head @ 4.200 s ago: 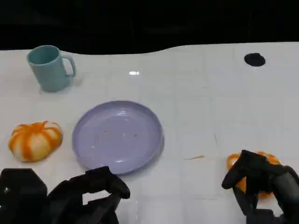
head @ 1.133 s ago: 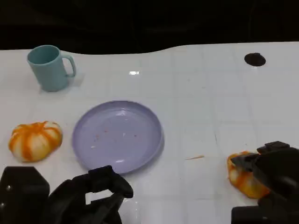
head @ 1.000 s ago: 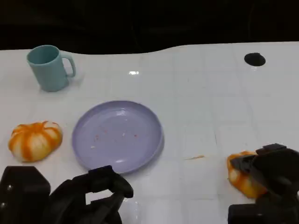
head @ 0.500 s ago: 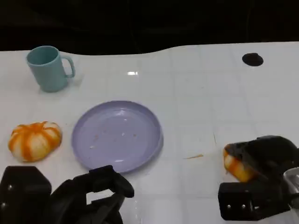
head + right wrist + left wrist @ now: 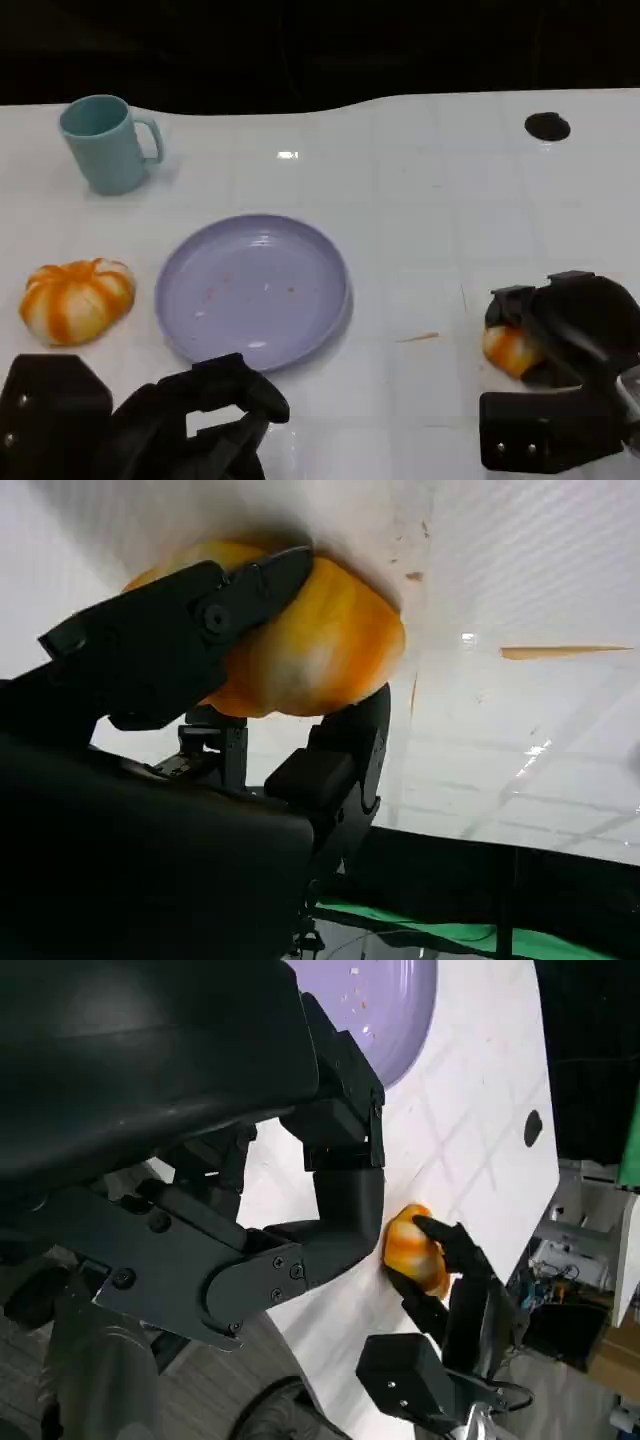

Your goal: Grasp the bread from the table and place it into the plate.

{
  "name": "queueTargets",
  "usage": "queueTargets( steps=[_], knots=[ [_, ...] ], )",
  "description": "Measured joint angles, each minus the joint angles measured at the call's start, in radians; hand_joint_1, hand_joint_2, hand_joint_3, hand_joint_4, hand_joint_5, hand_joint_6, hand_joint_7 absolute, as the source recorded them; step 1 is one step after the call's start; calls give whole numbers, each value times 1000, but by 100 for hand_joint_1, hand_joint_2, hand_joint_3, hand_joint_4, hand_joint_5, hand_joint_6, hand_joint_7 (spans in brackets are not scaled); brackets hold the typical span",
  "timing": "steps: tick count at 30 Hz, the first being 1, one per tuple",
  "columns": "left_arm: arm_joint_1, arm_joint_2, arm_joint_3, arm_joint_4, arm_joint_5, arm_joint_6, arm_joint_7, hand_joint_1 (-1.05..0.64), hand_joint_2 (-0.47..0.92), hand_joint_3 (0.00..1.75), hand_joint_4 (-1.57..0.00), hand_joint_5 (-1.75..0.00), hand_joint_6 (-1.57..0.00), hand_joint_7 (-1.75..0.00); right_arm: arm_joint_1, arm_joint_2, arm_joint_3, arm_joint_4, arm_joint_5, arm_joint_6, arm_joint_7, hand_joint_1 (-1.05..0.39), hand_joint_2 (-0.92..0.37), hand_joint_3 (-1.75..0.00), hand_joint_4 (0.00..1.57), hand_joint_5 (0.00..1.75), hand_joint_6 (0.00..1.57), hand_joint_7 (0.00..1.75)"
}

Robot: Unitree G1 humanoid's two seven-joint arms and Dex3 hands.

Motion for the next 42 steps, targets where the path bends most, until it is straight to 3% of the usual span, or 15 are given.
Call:
queueTargets(
  steps=[1, 5, 12, 14, 16, 19, 25, 31, 42],
  knots=[
    [0, 0, 0, -1, 0, 2, 3, -31, 77, 86, -68, -175, -59, -147, 0, -1, 0, 1, 2, -1, -3, -19, -84, -31, 83, 175, 60, 172],
    [0, 0, -2, -4, 0, 4, 4, -32, 76, 86, -68, -175, -59, -148, 0, -5, 0, 1, 11, -10, -12, -20, -77, -39, 83, 175, 70, 152],
    [-2, -1, -7, -5, 0, 6, 5, -31, 76, 86, -67, -175, -59, -148, 0, -5, -2, -25, 29, -58, -89, -20, -70, -50, 87, 175, 72, 156],
    [-2, -1, -7, -5, 0, 7, 9, -31, 76, 86, -67, -175, -59, -148, 0, -2, -6, -50, 46, -75, -103, -18, -60, -66, 88, 175, 74, 159],
    [-3, -1, -8, -6, 0, 8, 12, -31, 76, 86, -67, -175, -59, -148, 0, 3, -9, -63, 55, -93, -125, -17, -46, -94, 92, 175, 77, 161],
    [-3, -1, -9, -6, 0, 9, 14, -30, 76, 87, -68, -175, -59, -149, 0, 18, -10, -72, 73, -122, -161, -17, -41, -107, 93, 175, 77, 162],
    [-3, -1, -17, -6, 0, 9, 15, -31, 75, 88, -67, -175, -58, -149, -12, 68, -10, -82, 99, -153, -172, -16, -39, -108, 96, 175, 73, 172],
    [-11, -3, -28, -6, 4, 2, 16, -30, 76, 89, -67, -175, -57, -151, -83, 126, 2, -45, 122, -167, -174, -18, -38, -113, 97, 175, 72, 174],
    [-6, -3, -32, -6, 8, -8, 16, -30, 75, 90, -67, -175, -57, -152, -206, 290, 52, 94, 154, -189, -179, -20, -35, -122, 95, 175, 69, 175]
  ],
)
